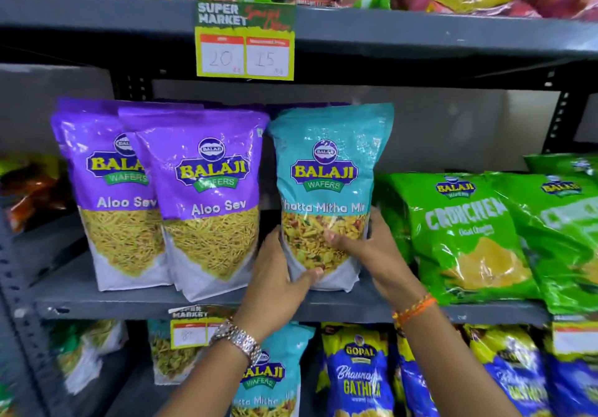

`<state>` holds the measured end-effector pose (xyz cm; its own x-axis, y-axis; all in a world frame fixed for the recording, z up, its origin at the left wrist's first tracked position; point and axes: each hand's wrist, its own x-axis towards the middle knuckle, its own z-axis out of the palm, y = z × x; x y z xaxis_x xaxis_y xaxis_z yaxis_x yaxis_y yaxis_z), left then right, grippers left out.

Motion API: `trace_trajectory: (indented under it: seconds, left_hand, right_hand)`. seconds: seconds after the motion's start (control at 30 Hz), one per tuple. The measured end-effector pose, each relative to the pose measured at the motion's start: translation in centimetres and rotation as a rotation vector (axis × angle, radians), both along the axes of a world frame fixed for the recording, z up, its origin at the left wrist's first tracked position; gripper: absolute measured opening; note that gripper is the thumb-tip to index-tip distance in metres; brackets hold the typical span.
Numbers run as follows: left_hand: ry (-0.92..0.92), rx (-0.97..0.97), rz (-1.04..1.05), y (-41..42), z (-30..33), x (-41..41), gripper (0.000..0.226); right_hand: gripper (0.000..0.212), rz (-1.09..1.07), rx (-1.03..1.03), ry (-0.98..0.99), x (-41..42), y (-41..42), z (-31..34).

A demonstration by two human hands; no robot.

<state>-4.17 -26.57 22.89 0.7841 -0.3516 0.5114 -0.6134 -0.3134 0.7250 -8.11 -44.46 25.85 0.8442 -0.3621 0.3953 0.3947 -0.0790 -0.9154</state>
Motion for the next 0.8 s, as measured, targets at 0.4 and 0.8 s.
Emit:
trace_trajectory:
  seconds: [0.4, 0.8]
  left_hand:
    - [0.097, -0.021, -0.129, 0.2, -0.5, -0.3, 0.091]
    - [0.1, -0.184, -0.112, 8.4, -2.9, -6.4, 0.089]
  right_hand:
    - [0.068, 0.076, -0.004, -0.024, -3.5, -2.0, -0.6]
    - [0.064, 0.068, -0.166, 0.03, -10.0, 5.2, -1.3]
